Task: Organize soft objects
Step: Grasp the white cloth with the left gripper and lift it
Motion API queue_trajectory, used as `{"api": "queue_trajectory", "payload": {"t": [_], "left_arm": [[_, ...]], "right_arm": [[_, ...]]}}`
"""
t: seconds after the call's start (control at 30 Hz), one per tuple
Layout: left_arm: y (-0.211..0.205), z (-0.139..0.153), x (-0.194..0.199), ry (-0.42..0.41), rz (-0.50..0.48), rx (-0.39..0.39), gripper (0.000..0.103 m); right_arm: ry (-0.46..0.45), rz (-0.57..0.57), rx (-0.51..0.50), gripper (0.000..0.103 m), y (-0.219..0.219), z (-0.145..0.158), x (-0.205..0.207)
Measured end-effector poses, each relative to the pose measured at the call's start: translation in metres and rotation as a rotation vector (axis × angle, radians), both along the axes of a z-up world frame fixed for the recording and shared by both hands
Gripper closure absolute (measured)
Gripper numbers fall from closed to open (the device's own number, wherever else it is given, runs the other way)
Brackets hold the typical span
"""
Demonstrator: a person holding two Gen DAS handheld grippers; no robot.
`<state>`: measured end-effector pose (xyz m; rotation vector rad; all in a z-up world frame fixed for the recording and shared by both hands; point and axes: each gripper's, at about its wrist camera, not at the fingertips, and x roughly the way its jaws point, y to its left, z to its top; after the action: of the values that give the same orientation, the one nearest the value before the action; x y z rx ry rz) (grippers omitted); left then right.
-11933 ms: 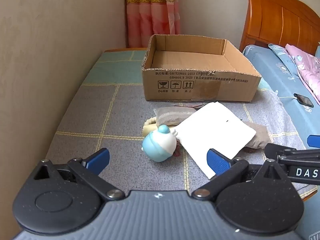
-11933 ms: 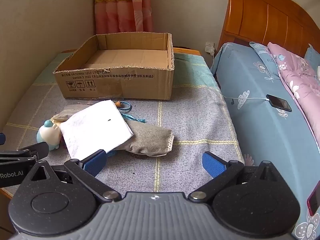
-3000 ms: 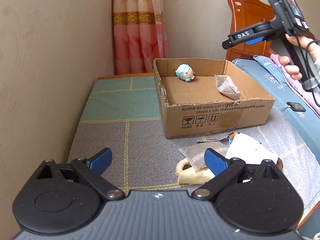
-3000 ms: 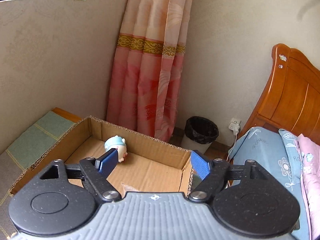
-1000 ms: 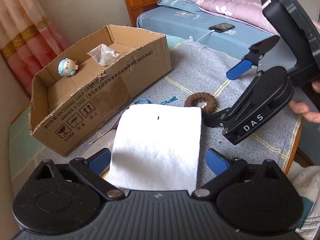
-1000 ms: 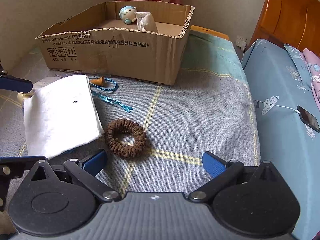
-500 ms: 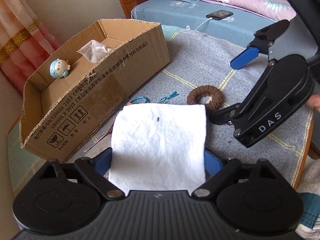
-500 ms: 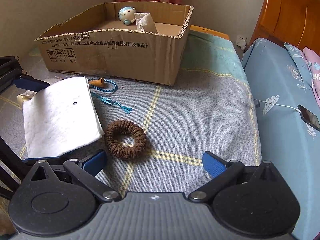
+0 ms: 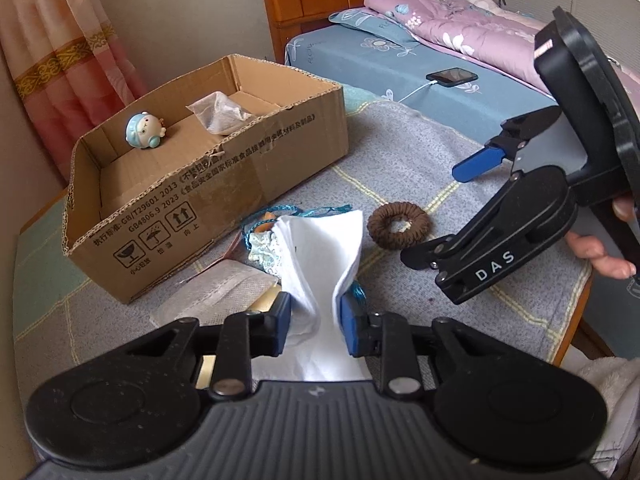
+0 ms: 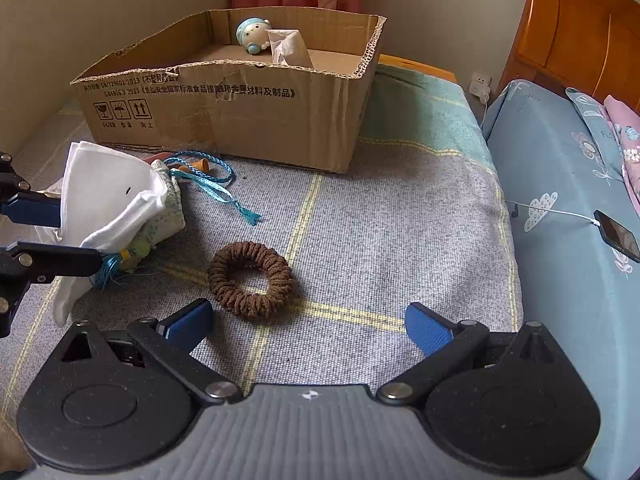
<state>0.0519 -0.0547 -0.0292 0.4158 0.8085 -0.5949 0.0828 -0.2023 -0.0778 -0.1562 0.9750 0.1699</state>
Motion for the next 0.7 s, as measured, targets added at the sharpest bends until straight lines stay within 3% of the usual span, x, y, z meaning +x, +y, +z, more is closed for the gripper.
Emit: {"api": "queue_trajectory", "payload": {"t": [0.17,0.27,0.43,0.53,0.7], "left_arm": [[-0.003,-0.008,0.000,-0.028,0.025,0.001,0.062],[-0.004,-0.010,-0.005,-0.036,0.011,0.012,0.059],[0.008,-0.008,-0.017,-0.008,-0.001,0.000,0.058],[0.011,-0.002,-0.031,0.004,-0.075,-0.028,0.059],[0.008,0.000,-0.032,-0.048,-0.080,-0.004,0.058]], "right_arm": [[-0.002,-0.006,-0.001,0.000,0.000,0.000,-0.001],[-0.003,-0.006,-0.001,0.000,0.000,0.000,-0.001],[-0.002,-0.006,0.000,0.000,0.000,0.000,-0.001],[-0.002,-0.005,-0.001,0.000,0.000,0.000,-0.001],[-0.001,-0.007,-0.001,0.000,0.000,0.000,-0.001]]}}
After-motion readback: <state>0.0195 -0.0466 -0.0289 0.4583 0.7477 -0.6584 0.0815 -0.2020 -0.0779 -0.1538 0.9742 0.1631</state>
